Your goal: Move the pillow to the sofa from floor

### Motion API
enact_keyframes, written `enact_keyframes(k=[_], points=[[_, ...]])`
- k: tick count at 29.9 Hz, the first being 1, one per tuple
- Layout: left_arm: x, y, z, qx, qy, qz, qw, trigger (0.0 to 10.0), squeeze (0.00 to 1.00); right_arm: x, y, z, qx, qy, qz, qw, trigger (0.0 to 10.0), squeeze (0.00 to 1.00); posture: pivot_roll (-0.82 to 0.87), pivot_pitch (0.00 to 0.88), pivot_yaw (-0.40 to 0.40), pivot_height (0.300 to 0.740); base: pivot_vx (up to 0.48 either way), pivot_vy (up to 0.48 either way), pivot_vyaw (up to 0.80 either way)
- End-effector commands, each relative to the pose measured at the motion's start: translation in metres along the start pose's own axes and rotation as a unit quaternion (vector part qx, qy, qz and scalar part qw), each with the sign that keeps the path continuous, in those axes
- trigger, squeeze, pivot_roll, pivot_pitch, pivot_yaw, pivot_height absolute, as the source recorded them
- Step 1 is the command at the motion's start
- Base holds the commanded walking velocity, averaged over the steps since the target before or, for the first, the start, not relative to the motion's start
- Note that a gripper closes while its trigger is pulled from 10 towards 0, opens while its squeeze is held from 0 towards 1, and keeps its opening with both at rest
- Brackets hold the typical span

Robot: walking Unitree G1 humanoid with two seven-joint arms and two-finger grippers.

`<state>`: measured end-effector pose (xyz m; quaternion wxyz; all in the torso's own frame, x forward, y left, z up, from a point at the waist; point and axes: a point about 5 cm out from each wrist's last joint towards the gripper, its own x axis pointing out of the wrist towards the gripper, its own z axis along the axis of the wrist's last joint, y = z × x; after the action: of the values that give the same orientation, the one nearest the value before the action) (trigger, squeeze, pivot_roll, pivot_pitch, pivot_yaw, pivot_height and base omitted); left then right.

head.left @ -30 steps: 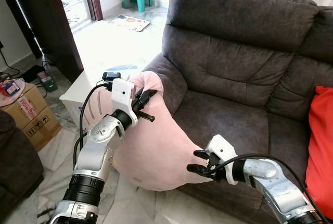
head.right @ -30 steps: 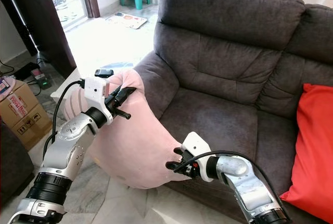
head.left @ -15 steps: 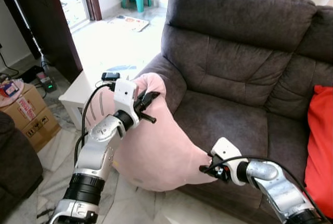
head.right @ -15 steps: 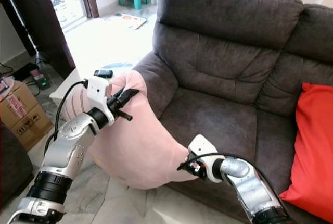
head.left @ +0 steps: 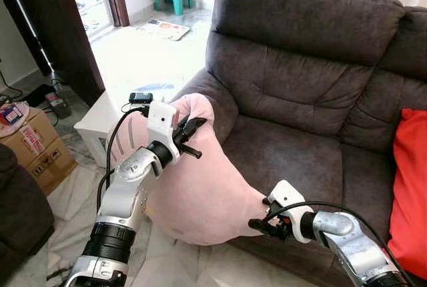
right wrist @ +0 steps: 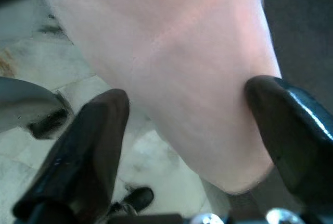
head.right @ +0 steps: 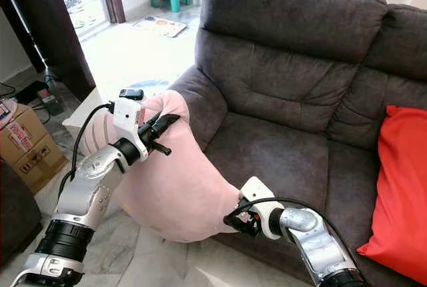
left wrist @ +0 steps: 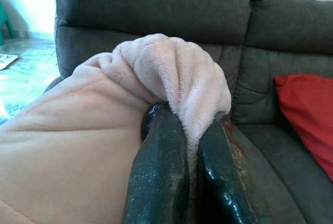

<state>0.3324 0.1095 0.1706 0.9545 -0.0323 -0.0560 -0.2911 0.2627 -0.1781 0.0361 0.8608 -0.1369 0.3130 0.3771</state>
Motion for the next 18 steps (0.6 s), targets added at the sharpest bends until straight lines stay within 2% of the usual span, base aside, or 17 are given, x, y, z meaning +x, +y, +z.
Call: enact_keyframes(k=[1,3,4,6,7,11,15,17,18], points=[[0.01,-0.012,0.034,0.022,-0.066,-0.04,0.997,10.0,0.0,-0.002,-0.007,-0.009,0.012,0.012,-0.023,1.0,10.0,1.0,0.08,0.0,-0.027,0.74,0.0,0.0,0.0],[0.01,-0.013,0.034,0.022,-0.066,-0.041,0.997,10.0,0.0,-0.001,-0.007,-0.012,0.019,0.015,-0.029,0.999,10.0,1.0,0.08,0.0,-0.027,0.74,0.0,0.0,0.0],[0.01,-0.014,0.034,0.02,-0.066,-0.043,0.997,10.0,0.0,0.001,-0.006,-0.015,0.024,0.02,-0.032,0.999,10.0,0.76,0.08,0.0,-0.026,0.74,0.0,0.0,0.0],[0.01,-0.015,0.034,0.019,-0.066,-0.044,0.997,10.0,0.0,0.002,-0.006,-0.017,0.027,0.023,-0.034,0.999,10.0,0.76,0.08,0.0,-0.026,0.74,0.0,0.0,0.0],[0.01,-0.016,0.033,0.018,-0.066,-0.046,0.997,10.0,0.0,0.006,-0.003,-0.024,0.033,0.036,-0.037,0.998,10.0,0.0,0.08,0.0,-0.027,0.74,0.0,0.0,0.0],[0.01,-0.017,0.033,0.016,-0.066,-0.047,0.997,10.0,0.0,0.009,-0.002,-0.03,0.043,0.045,-0.046,0.997,10.0,0.0,0.09,0.0,-0.03,0.74,0.0,0.0,0.0],[0.01,-0.017,0.033,0.015,-0.065,-0.047,0.997,10.0,0.0,0.012,-0.012,-0.032,0.056,0.044,-0.106,0.992,10.0,0.0,0.09,0.0,-0.036,0.74,0.0,0.0,0.0],[0.01,-0.017,0.032,0.013,-0.065,-0.046,0.997,10.0,0.0,0.013,-0.019,-0.031,0.076,0.037,-0.144,0.986,10.0,0.0,0.09,0.0,-0.037,0.74,0.0,0.0,0.0],[0.01,-0.017,0.032,0.013,-0.065,-0.046,0.997,10.0,0.0,0.013,-0.019,-0.031,0.076,0.037,-0.144,0.986,10.0,0.0,0.09,0.0,-0.037,0.74,0.0,0.0,0.0]])
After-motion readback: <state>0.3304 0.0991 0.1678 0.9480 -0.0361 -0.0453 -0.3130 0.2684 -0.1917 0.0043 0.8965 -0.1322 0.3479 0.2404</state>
